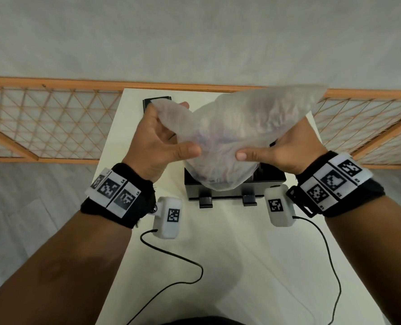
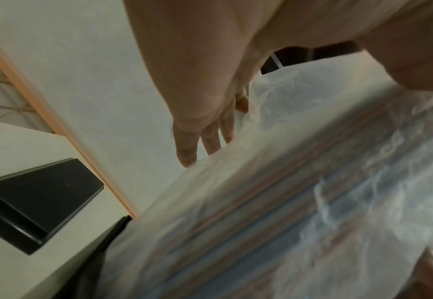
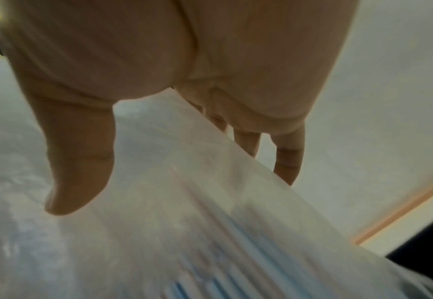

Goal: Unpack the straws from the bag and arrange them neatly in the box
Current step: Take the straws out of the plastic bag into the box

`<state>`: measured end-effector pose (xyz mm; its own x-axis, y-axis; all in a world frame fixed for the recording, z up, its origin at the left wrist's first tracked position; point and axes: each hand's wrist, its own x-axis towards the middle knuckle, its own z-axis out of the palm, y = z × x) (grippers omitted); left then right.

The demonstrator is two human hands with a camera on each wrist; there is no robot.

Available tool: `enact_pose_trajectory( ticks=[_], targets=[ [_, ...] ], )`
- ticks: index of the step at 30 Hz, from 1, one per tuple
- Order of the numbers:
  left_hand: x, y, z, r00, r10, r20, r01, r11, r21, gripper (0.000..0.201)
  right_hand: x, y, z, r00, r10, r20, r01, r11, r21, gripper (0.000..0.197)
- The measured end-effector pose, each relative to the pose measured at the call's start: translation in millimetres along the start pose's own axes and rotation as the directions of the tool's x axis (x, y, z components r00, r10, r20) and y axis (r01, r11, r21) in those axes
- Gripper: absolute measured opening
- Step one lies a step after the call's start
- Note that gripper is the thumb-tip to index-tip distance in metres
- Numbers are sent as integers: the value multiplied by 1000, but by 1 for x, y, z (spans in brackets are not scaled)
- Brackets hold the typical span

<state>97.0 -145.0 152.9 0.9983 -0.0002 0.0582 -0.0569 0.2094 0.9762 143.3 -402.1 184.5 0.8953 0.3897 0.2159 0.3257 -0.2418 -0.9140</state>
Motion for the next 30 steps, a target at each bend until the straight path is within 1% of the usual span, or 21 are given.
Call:
enact_pose_trajectory(
  ticks=[2,4,6,7,8,10,11,13,14,16,17,18,21,22,24,26,27,29,30],
  targets=[
    [4,3,0,1000,17,-19,-18,998,-53,127,3,-6,-2,1000,-14,-24,14,1000,5,67],
    [6,2,0,999,12,-41,-15,997,-75,130,5,-10,-2,999,-27,-38,27,1000,0,61],
    [7,3,1,997,-13,-72,5,993,-117,133,7,-12,-2,999,3,-37,-4,1000,-16,46],
    [8,2,2,996,-29,-82,18,992,-126,136,9,-12,-1,999,23,-31,-24,999,-26,33],
    [9,0,3,996,-52,-66,44,991,-124,138,10,-11,0,999,43,-17,-43,998,-39,21],
    [11,-9,6,994,-106,-6,105,992,-77,141,13,-8,6,998,68,-10,-68,996,-48,16],
    [11,-14,8,992,-128,17,129,991,-42,138,15,-8,9,997,81,-8,-81,996,-40,17],
    [11,-22,14,981,-187,51,185,982,33,128,18,-6,17,993,117,23,-117,993,-11,38],
    [11,-25,17,975,-216,52,213,975,59,120,20,-3,20,989,139,48,-139,990,-4,47],
    [12,-33,20,972,-237,3,236,968,81,91,23,2,27,982,168,88,-168,986,-7,55],
    [12,-34,20,971,-240,-14,240,967,80,78,24,4,29,981,169,98,-168,986,-20,55],
    [12,-34,20,970,-244,-17,245,967,75,71,25,4,32,982,164,98,-160,986,-46,54],
    [10,-31,15,968,-251,-21,252,967,34,75,30,5,34,991,123,57,-114,985,-131,39],
    [10,-30,13,966,-254,-38,255,967,18,72,32,4,34,992,114,46,-106,983,-150,33],
    [10,-29,12,959,-275,-70,275,961,-6,59,35,2,35,993,109,42,-100,978,-182,24],
    [10,-30,13,957,-280,-73,280,960,-12,45,37,3,36,995,90,38,-79,971,-227,23],
    [9,-30,13,959,-275,-65,274,962,-16,41,38,4,37,996,76,36,-65,966,-250,25],
    [8,-31,13,962,-271,-40,271,963,-17,43,39,4,39,997,62,39,-49,959,-278,27],
    [8,-32,13,961,-275,-22,275,962,-6,48,38,4,40,997,60,42,-46,959,-280,27]
  ],
)
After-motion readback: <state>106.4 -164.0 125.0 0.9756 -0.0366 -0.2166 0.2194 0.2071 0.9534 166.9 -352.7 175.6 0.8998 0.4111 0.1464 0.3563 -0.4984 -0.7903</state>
